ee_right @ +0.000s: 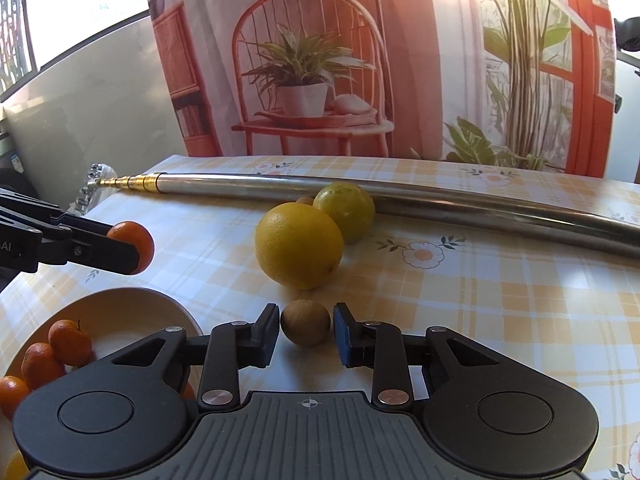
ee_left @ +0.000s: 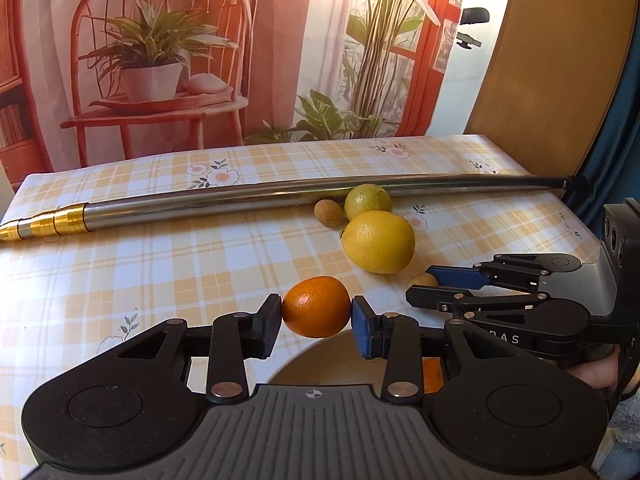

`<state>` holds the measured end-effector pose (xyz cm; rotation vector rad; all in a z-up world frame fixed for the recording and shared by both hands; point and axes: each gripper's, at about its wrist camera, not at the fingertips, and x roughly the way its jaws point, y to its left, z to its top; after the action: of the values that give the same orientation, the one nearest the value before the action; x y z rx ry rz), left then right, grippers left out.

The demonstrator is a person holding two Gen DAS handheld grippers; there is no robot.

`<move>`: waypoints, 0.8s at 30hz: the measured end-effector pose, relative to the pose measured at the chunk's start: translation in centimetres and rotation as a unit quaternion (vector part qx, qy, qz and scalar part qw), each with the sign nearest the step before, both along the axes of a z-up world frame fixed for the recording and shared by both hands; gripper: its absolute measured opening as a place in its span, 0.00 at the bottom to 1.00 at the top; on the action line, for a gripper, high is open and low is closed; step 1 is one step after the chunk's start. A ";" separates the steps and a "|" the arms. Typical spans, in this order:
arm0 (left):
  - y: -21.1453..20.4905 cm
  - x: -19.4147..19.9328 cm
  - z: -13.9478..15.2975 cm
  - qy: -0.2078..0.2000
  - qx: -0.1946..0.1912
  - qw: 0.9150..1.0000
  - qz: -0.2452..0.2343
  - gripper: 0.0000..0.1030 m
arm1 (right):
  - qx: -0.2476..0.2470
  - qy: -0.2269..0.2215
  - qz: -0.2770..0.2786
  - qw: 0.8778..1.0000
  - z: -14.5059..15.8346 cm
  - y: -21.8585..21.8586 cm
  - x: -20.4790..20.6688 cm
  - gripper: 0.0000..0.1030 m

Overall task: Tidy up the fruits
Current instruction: 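Grasp the brown kiwi with the right tool while the left tool holds its tangerine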

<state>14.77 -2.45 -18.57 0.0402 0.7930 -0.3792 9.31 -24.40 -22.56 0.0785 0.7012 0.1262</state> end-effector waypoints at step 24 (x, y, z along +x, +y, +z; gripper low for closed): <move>3.3 -2.7 0.8 0.015 -0.009 0.999 0.033 0.39 | 0.024 -0.028 -0.028 0.999 0.9 -0.4 -1.9 0.24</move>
<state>12.06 0.87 -17.77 -0.0086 0.8180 -0.3261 7.37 -24.84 -21.62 0.1409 0.6405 0.0918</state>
